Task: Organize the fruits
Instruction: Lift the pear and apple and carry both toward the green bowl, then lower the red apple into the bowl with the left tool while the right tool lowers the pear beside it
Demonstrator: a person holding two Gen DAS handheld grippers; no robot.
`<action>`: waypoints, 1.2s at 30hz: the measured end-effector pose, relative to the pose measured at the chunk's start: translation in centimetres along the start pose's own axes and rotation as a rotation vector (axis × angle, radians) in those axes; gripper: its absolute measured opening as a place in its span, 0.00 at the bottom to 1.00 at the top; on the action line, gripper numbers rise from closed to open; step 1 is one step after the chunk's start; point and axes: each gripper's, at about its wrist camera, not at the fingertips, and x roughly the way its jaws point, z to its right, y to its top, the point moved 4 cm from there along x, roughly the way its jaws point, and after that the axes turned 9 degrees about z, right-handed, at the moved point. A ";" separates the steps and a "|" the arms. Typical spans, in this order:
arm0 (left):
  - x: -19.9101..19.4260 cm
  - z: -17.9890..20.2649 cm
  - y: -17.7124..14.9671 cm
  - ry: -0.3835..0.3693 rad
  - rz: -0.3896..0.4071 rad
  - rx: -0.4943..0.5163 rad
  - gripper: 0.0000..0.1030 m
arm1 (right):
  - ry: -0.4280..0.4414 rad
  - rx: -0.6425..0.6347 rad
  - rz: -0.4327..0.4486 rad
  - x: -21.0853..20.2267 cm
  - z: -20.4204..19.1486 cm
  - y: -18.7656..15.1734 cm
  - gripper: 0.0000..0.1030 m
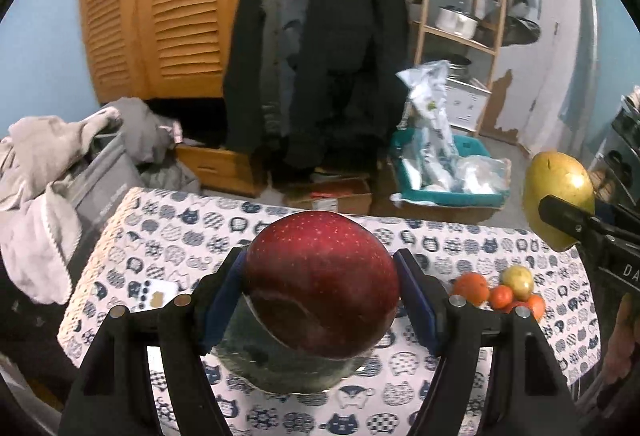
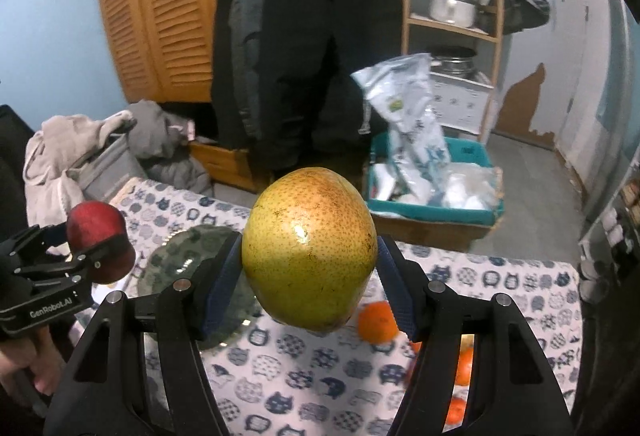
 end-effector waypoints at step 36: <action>11.2 -9.7 -9.0 0.084 -0.299 -0.146 0.73 | 0.186 -0.073 -0.248 13.8 -12.8 -6.0 0.64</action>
